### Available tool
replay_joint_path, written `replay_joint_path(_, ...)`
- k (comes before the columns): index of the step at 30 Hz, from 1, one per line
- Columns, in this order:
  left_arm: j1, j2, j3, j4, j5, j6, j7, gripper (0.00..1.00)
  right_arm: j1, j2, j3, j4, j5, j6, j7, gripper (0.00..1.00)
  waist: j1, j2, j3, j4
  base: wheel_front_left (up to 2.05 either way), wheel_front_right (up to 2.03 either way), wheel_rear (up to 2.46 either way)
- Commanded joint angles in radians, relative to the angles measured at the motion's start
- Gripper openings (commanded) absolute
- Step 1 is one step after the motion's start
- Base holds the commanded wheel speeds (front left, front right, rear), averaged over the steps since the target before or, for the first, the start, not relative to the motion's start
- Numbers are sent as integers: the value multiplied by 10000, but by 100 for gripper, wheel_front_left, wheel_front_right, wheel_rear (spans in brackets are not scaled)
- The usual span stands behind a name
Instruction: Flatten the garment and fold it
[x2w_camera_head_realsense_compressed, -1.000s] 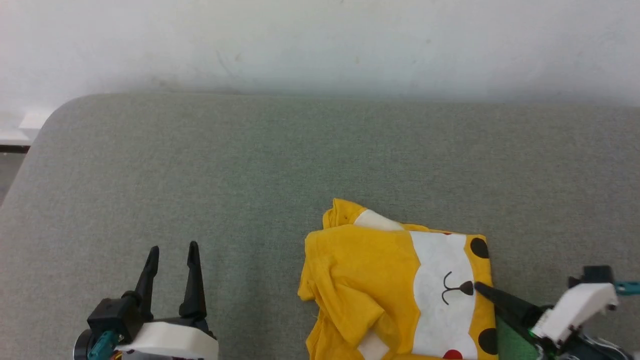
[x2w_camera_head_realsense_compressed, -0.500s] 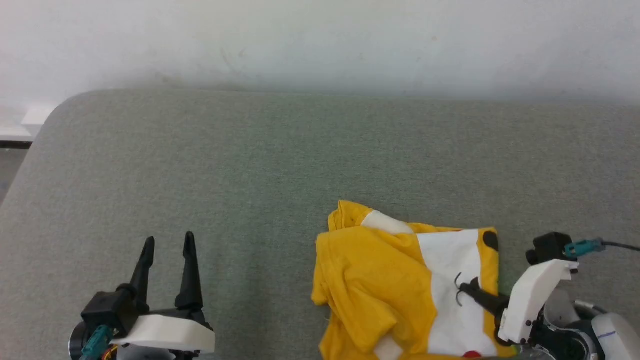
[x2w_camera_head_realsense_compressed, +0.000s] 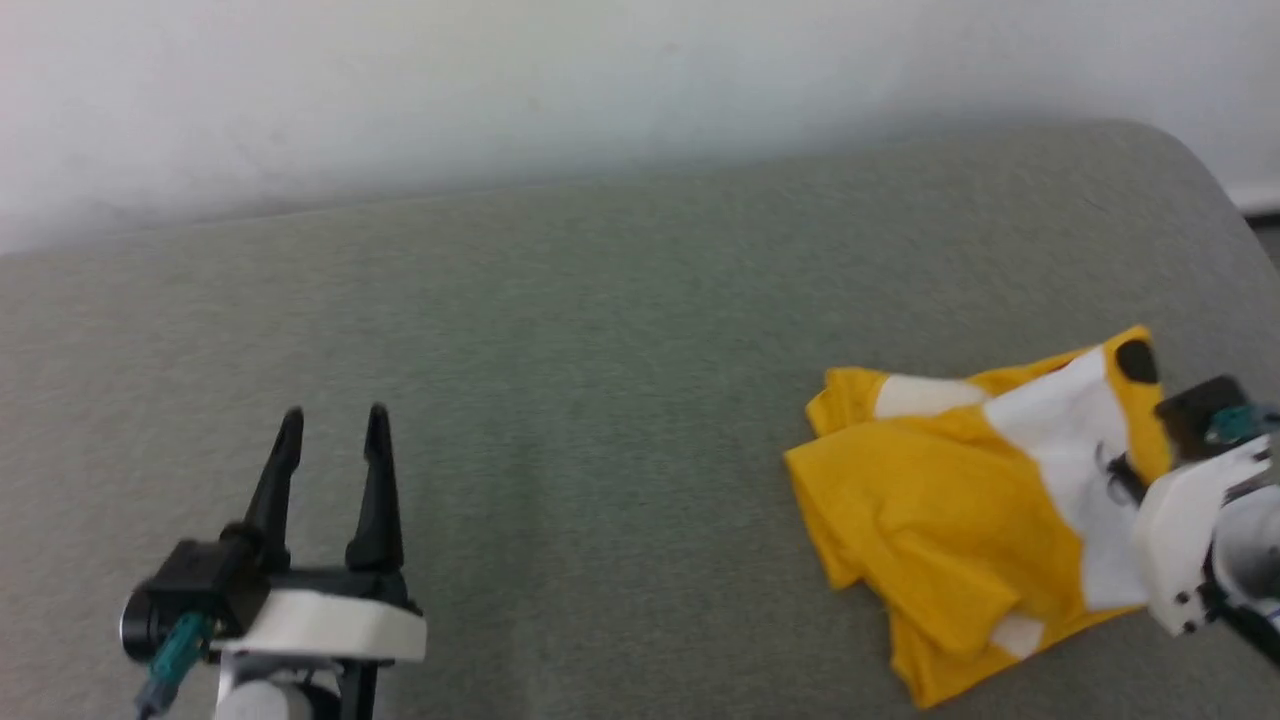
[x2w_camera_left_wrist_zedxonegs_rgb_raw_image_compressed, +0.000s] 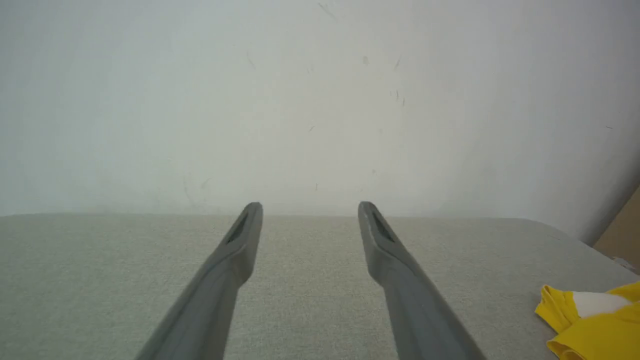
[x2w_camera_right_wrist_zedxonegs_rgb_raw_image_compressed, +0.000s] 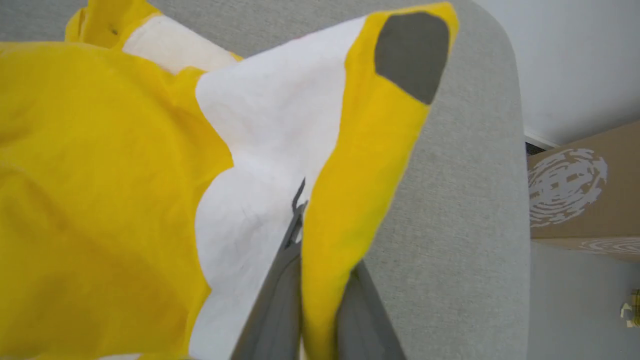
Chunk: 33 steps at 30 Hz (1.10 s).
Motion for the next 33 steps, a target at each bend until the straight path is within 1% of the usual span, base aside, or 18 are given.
replay_joint_path(1,-344,76,-47,-83,143,-94,-47,100,-293,-107,-125,94,-71,-19,-62,0,0,-1,1264,-1481,0,0,0)
replay_joint_path(4,-772,391,-143,-129,324,-224,-25,100,-769,-237,-510,608,-199,-19,-524,0,0,-1,1965,-2021,0,0,0)
replay_joint_path(7,-1322,670,-317,-293,491,-337,125,100,-1273,-206,-1181,1475,-291,-19,-1277,0,0,-1,2662,-2268,0,0,0)
replay_joint_path(11,-2138,854,-733,-483,623,-501,302,100,-1782,-211,-2327,2714,-435,-19,-2394,0,0,-1,3343,-2183,0,0,0)
replay_joint_path(15,-2723,984,-1079,-530,702,-605,370,100,-2292,-127,-3173,3713,-582,-19,-3725,0,0,-1,3832,-1961,0,0,0)
replay_joint_path(16,-2833,1008,-1142,-505,701,-623,369,100,-2415,-74,-3323,3930,-633,-19,-4123,30,0,-1,3903,-1898,0,0,0)
replay_joint_path(17,-2928,1026,-1195,-477,692,-639,362,100,-2523,6,-3462,4186,-677,-19,-4445,74,0,-1,3965,-1839,0,0,0)
replay_joint_path(18,-3007,1041,-1239,-442,685,-651,350,100,-2618,83,-3572,4462,-764,-19,-4700,100,0,-1,4006,-1787,0,0,0)
replay_joint_path(23,-3149,1083,-1274,-274,697,-625,241,100,-2894,441,-4037,5625,-1177,-19,-5808,100,0,-1,4002,-1558,0,0,0)
replay_joint_path(27,-3015,1045,-1210,-61,640,-546,131,100,-2720,610,-4472,6327,-1336,-19,-6486,100,0,-1,3673,-1431,0,0,0)
replay_joint_path(30,-2766,953,-1099,115,547,-433,52,100,-2351,798,-4647,6381,-1339,-19,-6861,100,0,-1,3213,-1369,0,0,0)
replay_joint_path(33,-2368,828,-912,252,414,-277,0,100,-1787,1053,-4645,5902,-1403,-19,-7097,100,0,-1,2631,-1336,0,0,0)
